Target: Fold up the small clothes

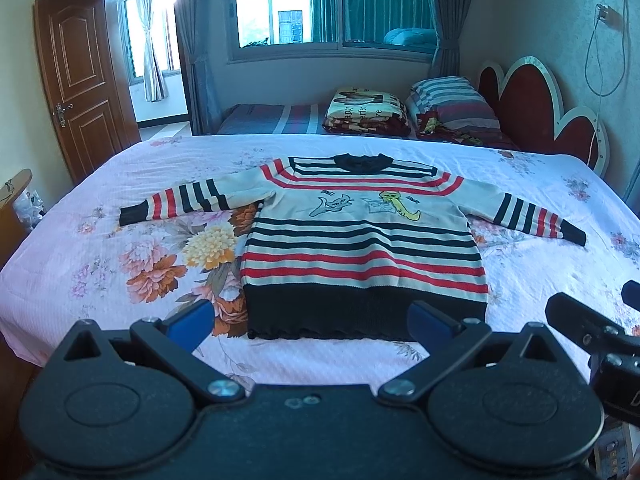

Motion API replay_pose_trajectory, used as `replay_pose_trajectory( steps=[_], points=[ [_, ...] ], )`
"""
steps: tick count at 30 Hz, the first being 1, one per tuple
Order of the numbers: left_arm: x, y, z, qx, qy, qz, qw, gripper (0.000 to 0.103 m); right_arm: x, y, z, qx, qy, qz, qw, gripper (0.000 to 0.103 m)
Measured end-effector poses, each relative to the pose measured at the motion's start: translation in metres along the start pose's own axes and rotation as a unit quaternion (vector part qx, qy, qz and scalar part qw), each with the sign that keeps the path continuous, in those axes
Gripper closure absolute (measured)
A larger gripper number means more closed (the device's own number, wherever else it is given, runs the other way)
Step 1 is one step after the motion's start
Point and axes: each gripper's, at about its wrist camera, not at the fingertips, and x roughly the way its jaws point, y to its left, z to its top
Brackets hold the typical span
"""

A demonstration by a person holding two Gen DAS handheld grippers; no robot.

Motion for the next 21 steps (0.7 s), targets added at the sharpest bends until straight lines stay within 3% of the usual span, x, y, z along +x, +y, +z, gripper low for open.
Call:
replay_pose_trajectory(
  steps=[21],
  points=[
    [0.0026,-0.0003,0.001,-0.002,-0.001,0.002,1.0,0.0,0.0077,-0.0002,-0.0003,-0.002,0.002,-0.009,1.0,0.0]
  ],
)
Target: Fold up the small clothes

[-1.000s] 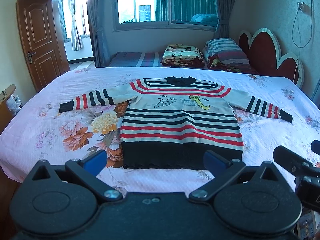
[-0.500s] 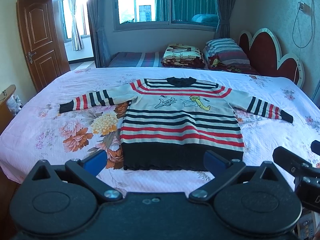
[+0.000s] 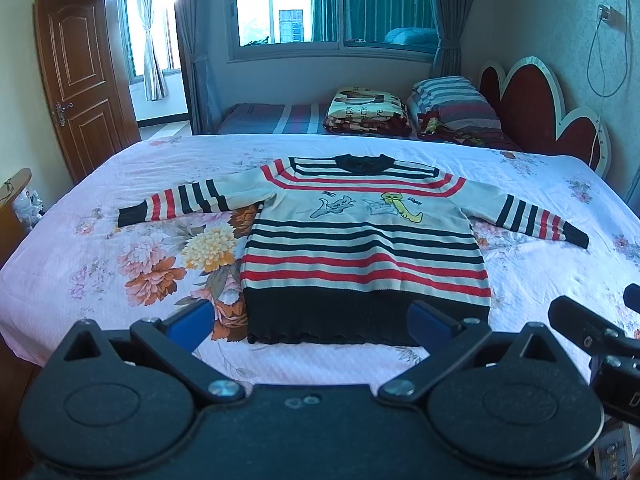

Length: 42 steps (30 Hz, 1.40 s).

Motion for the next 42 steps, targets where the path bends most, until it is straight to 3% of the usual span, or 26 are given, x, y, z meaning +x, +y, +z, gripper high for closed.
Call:
replay_pose_trajectory(
  steps=[17,42],
  points=[
    [0.047,0.029,0.024,-0.015,0.009,-0.004,0.9998,0.0,0.037,-0.004,0.005,0.022,0.006,-0.031,0.999,0.0],
    [0.175,0.103,0.105,-0.01,0.016,-0.031,0.9993,0.0,0.157,0.025,0.05,0.069,0.011,-0.093,0.993,0.0]
  ],
)
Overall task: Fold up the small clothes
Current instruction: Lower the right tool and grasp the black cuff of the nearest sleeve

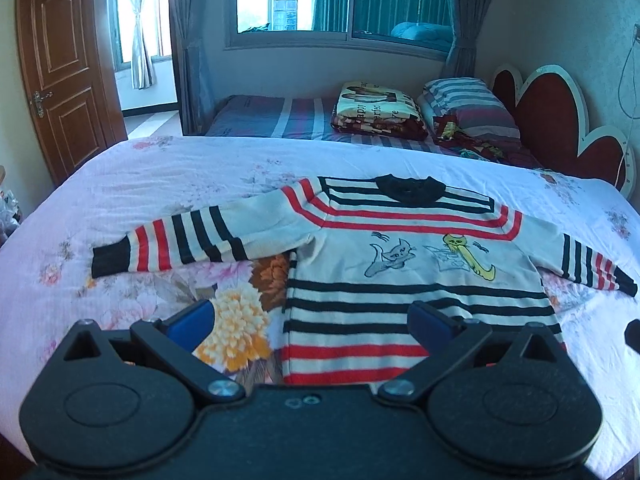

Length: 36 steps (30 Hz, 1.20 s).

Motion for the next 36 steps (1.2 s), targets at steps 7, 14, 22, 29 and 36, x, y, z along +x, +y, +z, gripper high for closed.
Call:
replay_pose_trajectory(
  steps=[7,14,22,29,36],
  points=[
    [0.031,-0.007,0.015,0.017,0.006,-0.019,0.9997,0.0,0.022,-0.01,0.013,0.006,-0.015,-0.027,1.0,0.0],
    [0.062,-0.032,0.026,0.01,0.008,-0.011,0.9999,0.0,0.06,-0.033,0.028,-0.006,-0.012,-0.018,1.0,0.0],
    [0.108,-0.071,0.041,-0.014,0.024,-0.002,0.9996,0.0,0.122,-0.092,0.046,0.008,0.014,-0.007,1.0,0.024],
    [0.149,-0.121,0.05,-0.002,0.041,0.0,0.9992,0.0,0.172,-0.156,0.053,0.037,0.052,-0.019,0.998,0.036],
    [0.177,-0.155,0.051,0.007,0.053,0.006,0.9985,0.0,0.209,-0.232,0.047,0.084,0.085,-0.067,0.991,0.036]
  ],
)
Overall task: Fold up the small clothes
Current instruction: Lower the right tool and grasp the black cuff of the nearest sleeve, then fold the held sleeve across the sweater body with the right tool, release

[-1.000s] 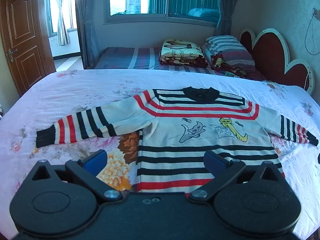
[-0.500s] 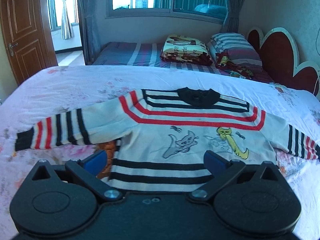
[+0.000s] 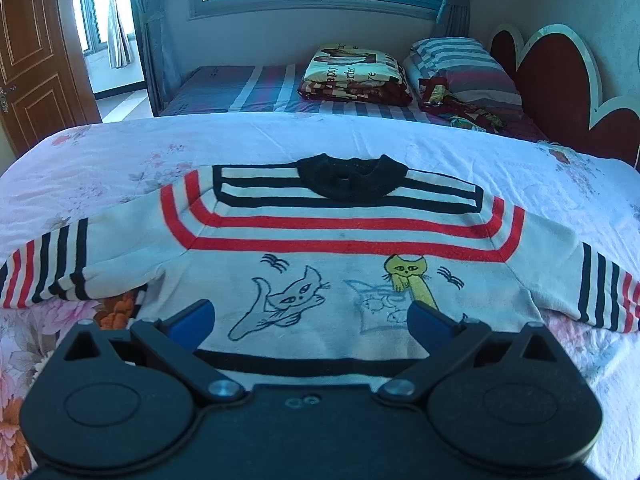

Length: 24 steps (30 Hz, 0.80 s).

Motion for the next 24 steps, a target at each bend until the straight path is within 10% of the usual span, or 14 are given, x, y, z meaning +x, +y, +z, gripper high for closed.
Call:
replay_pose_trajectory(
  steps=[17,20,24],
  points=[
    [0.03,-0.022,0.009,-0.005,0.02,0.025,0.9995,0.002,0.081,-0.135,0.022,0.146,0.036,-0.077,0.986,0.036],
    [0.031,-0.022,0.01,-0.001,0.02,0.032,0.9993,0.002,0.094,-0.146,0.024,0.167,0.04,-0.081,0.982,0.076],
    [0.034,-0.02,0.008,-0.005,0.022,0.026,0.9994,0.002,0.097,-0.152,0.024,0.184,0.026,-0.085,0.979,0.086]
  ],
)
